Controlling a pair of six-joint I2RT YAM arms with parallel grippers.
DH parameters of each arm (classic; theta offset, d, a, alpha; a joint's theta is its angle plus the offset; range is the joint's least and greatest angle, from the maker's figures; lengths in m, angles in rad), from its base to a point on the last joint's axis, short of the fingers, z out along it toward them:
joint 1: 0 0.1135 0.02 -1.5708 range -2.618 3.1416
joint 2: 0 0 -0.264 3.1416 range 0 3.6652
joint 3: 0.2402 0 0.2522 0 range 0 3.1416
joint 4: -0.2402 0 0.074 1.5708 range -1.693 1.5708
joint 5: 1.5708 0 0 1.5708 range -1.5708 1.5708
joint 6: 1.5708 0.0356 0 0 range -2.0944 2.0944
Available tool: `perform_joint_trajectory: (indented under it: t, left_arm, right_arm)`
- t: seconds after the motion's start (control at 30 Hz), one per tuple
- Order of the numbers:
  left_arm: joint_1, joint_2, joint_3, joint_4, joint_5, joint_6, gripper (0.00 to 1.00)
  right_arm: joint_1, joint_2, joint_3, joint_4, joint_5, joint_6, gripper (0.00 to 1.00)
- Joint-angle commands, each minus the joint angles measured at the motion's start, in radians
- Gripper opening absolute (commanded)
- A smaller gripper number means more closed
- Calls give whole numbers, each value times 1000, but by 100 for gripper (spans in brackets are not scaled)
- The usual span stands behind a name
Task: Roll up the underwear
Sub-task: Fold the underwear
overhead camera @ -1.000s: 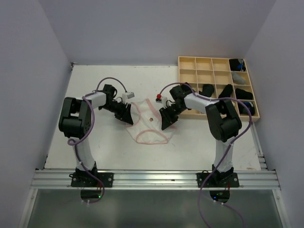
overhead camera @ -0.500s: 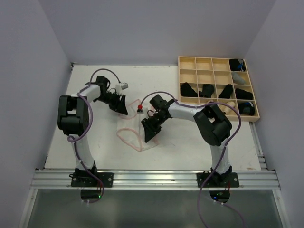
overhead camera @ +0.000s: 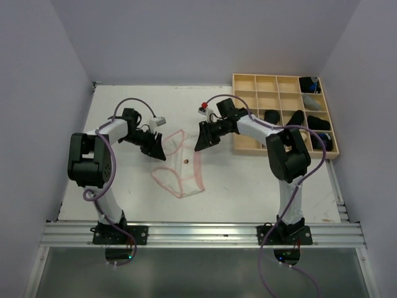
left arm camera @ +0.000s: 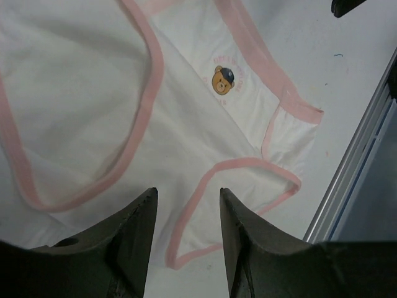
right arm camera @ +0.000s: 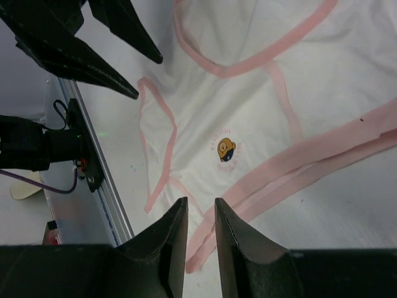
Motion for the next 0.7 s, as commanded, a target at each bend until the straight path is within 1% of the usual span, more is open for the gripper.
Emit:
perform_joint_trajectory:
  t: [0.0, 0.07, 0.13, 0.17, 0.23, 0.3, 0.37, 0.43, 0.53, 0.67]
  left_arm:
    - [30, -26, -68, 112, -3, -92, 48]
    - [47, -18, -92, 158, -17, -127, 48]
    - [58, -7, -109, 196, -41, -176, 48]
    - [88, -4, -118, 224, -41, -187, 48]
    - [105, 17, -115, 235, -55, -205, 48]
    - [122, 37, -106, 227, -64, -198, 48]
    - [133, 46, -105, 218, -63, -191, 48]
    - [136, 59, -98, 207, -66, -178, 48]
    - [144, 63, -92, 205, -78, -175, 48]
    - [145, 54, -79, 187, -51, -158, 48]
  right_arm:
    - [30, 45, 3, 98, -12, 103, 28]
    - [30, 63, -9, 146, -9, 131, 27]
    - [30, 103, -7, 137, -6, 134, 27]
    - [30, 114, -10, 131, 6, 134, 27]
    - [30, 126, -27, 128, 29, 132, 27]
    - [30, 132, -26, 90, 76, 83, 27]
    - [27, 140, -12, 12, 112, 21, 25]
    - [16, 132, -18, -24, 165, -4, 24]
    - [7, 109, -17, -50, 189, -29, 24]
    - [5, 60, -1, -72, 163, -52, 22]
